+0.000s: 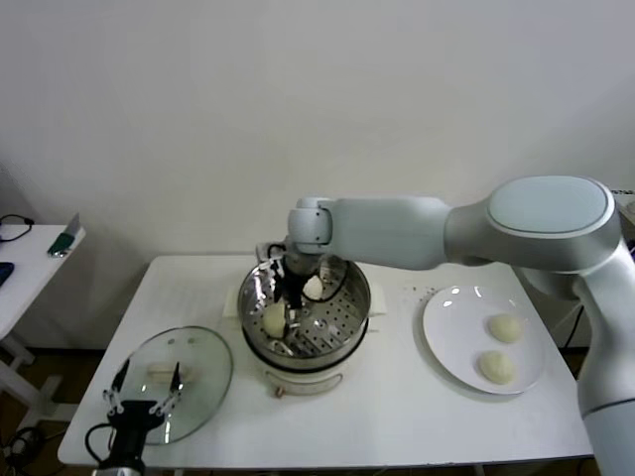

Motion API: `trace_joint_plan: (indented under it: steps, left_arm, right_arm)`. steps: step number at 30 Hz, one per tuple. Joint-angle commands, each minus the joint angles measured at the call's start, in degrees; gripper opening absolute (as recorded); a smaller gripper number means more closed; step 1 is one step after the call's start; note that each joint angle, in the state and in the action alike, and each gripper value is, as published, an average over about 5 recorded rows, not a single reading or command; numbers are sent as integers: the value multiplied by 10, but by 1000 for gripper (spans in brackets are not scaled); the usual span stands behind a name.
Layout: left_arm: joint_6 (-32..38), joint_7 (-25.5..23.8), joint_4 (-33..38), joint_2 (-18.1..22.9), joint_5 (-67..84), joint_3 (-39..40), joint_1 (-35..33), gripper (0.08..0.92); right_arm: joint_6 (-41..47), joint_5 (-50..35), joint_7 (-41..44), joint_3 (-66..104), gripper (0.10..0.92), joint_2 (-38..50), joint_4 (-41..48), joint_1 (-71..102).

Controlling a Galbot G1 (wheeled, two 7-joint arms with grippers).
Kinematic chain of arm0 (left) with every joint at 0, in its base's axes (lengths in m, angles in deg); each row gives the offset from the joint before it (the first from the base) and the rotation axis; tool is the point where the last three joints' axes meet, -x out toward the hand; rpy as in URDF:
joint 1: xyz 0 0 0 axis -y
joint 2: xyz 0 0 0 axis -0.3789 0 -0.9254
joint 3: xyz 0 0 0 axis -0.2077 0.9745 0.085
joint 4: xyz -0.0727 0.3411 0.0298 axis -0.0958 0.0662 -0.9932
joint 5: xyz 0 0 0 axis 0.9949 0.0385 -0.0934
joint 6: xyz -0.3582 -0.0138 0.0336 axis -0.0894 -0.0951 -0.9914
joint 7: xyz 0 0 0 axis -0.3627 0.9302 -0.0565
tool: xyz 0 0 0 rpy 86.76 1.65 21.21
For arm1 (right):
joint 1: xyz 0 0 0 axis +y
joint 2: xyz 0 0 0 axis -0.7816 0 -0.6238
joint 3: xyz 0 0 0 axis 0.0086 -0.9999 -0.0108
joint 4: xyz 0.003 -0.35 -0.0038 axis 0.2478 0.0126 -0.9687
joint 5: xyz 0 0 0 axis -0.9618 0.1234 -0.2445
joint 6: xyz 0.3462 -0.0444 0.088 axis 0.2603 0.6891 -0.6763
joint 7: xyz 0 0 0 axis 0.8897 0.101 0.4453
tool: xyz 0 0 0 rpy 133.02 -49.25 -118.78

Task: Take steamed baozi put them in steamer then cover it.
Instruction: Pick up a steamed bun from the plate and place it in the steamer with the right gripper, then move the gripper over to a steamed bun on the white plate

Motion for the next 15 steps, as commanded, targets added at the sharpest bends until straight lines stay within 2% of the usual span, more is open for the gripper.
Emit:
trace_joint_plan:
  steps: [1, 8, 15]
  left_arm:
    - [-1, 0, -2, -1, 1, 0, 0, 823]
    - [11, -5, -6, -3, 5, -1, 0, 823]
    - [19, -9, -5, -5, 7, -3, -2, 823]
  right_arm:
    - [-16, 22, 28, 5, 823, 43, -25, -43]
    - [-55, 42, 76, -17, 823, 180, -111, -144]
    - [-71, 137, 95, -26, 823, 344, -198, -165]
